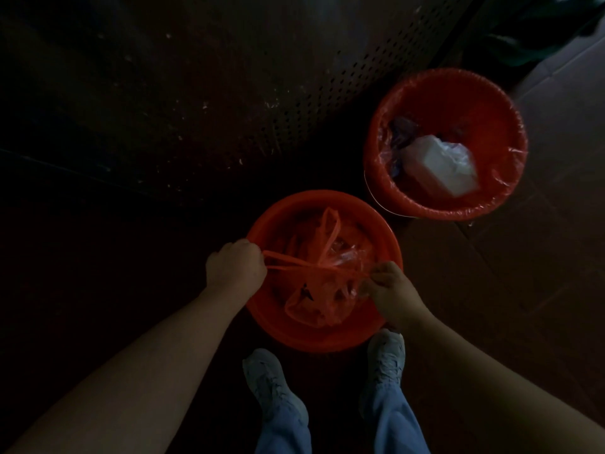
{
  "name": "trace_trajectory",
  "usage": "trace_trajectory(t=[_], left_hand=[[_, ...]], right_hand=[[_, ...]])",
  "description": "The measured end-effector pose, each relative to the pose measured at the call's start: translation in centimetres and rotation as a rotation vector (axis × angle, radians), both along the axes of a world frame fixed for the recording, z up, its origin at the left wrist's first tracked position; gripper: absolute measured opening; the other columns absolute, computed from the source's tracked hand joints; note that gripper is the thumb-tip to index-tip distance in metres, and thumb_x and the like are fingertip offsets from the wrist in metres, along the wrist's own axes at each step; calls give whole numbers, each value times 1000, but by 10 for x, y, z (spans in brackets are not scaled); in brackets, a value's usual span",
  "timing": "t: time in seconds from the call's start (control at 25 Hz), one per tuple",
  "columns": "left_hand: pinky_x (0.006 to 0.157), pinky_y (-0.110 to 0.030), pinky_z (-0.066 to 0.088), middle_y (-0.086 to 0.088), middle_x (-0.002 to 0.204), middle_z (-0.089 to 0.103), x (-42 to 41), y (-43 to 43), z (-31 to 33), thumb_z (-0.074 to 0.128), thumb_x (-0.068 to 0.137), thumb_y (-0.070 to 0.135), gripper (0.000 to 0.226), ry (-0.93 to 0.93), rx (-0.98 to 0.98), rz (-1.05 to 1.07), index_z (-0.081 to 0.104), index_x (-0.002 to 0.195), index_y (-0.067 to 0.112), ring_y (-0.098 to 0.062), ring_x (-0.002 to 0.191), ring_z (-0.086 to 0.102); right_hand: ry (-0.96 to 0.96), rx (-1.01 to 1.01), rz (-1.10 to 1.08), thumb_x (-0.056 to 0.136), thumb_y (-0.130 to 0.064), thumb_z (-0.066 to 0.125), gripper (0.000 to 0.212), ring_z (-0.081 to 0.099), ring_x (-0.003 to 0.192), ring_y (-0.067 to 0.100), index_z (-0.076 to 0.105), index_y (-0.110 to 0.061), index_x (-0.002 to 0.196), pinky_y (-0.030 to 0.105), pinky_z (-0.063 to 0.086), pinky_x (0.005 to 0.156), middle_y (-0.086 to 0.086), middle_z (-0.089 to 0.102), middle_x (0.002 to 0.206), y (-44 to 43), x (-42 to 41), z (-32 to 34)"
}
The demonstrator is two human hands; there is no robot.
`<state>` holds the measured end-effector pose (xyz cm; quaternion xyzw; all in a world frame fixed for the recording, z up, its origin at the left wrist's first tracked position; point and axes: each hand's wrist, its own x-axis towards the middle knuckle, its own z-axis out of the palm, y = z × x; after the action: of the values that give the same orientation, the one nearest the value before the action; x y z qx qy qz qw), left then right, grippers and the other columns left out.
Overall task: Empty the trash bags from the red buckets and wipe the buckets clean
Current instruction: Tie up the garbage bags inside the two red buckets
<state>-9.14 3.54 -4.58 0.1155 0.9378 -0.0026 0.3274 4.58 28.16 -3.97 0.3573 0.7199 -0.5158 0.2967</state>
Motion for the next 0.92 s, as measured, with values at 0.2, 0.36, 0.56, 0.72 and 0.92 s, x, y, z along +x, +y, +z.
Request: trace_trajectory(t=[0.2, 0.36, 0.56, 0.72, 0.92], left_hand=[[76, -44, 56, -1, 90, 60, -6, -10, -10, 45, 98, 26, 31, 13, -47, 18, 55, 69, 21, -26, 86, 62], [77, -43, 57, 0, 88, 62, -11, -17, -17, 41, 98, 29, 33, -16, -52, 130, 60, 71, 24, -24, 83, 63], [70, -37, 57, -3, 79, 63, -11, -19, -16, 39, 98, 32, 35, -81, -8, 288, 61, 73, 22, -26, 72, 64], [60, -27, 52, 1, 77, 71, -4, -11, 1, 51, 102, 31, 25, -219, 448, 539, 71, 87, 24, -13, 65, 67], [81, -28, 52, -6, 92, 76, 17, 22, 41, 66, 91, 18, 11, -455, 958, 865, 76, 88, 14, -13, 86, 71]], right_hand=[[-82, -15, -33, 101, -34, 57, 20, 59, 98, 9, 69, -18, 99, 23, 44, 70, -7, 55, 118, 31, -3, 1], [-128, -65, -159, 98, -34, 61, 21, 67, 100, 20, 65, -17, 110, 39, 55, 88, 2, 67, 112, 41, -2, -3], [-177, -213, -315, 102, -24, 55, 22, 74, 86, 21, 69, -8, 108, 28, 54, 69, 12, 74, 103, 34, -3, 1], [-85, -375, -480, 99, -22, 58, 26, 73, 98, 31, 69, 0, 106, 41, 55, 87, 17, 75, 103, 33, -6, 12], [68, -373, -427, 98, -24, 61, 24, 73, 93, 26, 69, -1, 94, 44, 57, 88, 12, 73, 100, 17, -18, 33]])
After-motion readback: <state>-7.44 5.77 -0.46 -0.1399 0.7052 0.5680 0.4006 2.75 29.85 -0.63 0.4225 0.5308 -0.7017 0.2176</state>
